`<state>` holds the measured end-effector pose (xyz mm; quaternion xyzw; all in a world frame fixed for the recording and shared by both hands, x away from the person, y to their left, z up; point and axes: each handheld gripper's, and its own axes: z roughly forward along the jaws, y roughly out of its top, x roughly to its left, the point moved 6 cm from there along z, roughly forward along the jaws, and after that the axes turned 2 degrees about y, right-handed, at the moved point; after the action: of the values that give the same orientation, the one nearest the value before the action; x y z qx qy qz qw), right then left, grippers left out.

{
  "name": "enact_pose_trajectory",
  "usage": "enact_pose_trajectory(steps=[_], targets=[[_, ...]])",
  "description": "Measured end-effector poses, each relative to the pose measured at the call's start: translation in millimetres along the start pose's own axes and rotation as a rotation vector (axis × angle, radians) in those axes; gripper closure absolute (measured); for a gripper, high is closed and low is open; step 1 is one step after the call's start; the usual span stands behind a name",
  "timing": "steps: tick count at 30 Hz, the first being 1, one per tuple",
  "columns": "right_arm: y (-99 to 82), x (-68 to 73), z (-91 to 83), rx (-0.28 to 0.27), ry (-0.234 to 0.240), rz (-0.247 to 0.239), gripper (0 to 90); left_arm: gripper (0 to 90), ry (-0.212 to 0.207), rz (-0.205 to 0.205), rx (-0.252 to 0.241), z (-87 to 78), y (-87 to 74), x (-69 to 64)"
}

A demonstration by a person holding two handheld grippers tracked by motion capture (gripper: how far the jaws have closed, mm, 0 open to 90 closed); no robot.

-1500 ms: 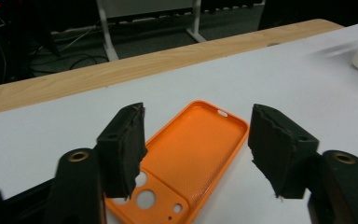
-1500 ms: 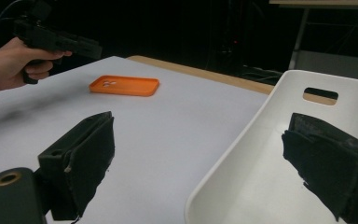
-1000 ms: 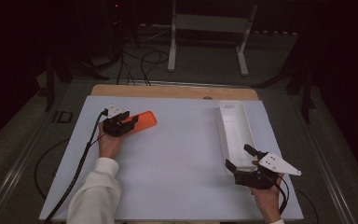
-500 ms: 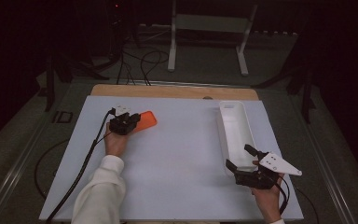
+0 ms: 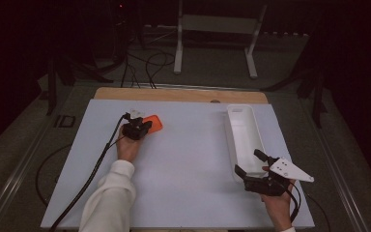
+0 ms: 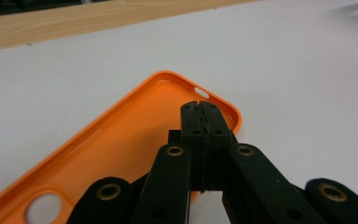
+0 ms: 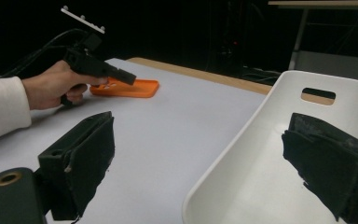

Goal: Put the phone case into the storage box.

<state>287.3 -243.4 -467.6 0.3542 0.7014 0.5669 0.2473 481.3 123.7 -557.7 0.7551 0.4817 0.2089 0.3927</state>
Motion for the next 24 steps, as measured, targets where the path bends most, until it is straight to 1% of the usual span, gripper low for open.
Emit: enact_pose_trajectory(steps=[4, 5, 7, 8, 12, 14, 20, 24], targets=[[0.3, -0.6, -0.6, -0.001, 0.0, 0.0, 8.6, 90.0, 0.002, -0.004, 0.025, 6.2, -2.3, -3.6], [0.3, -0.6, -0.6, -0.001, -0.001, 0.0, 8.6, 90.0, -0.003, -0.001, 0.032, 7.3, -2.9, -4.6], [0.4, -0.4, -0.7, 0.0, -0.001, 0.0, 8.6, 90.0, 0.005, 0.004, 0.045, 10.0, -4.2, -5.5], [0.4, -0.5, -0.8, -0.001, 0.0, 0.0, 8.6, 90.0, 0.002, -0.005, 0.044, 11.2, -4.5, -6.2], [0.3, -1.0, -0.8, 0.0, -0.001, 0.001, 8.6, 90.0, 0.001, -0.01, 0.05, 12.8, -3.9, -6.6], [0.0, -1.5, -0.7, 0.001, -0.002, 0.003, 8.6, 90.0, 0.003, -0.018, 0.054, 13.8, -3.7, -6.2], [-0.3, -1.3, -0.5, 0.004, -0.002, 0.002, 8.6, 90.0, 0.024, -0.026, 0.077, 17.2, -3.5, -4.1], [-0.7, -1.6, -0.6, 0.007, -0.003, 0.004, 8.7, 90.0, 0.011, -0.032, 0.08, 17.9, -3.3, -5.7]])
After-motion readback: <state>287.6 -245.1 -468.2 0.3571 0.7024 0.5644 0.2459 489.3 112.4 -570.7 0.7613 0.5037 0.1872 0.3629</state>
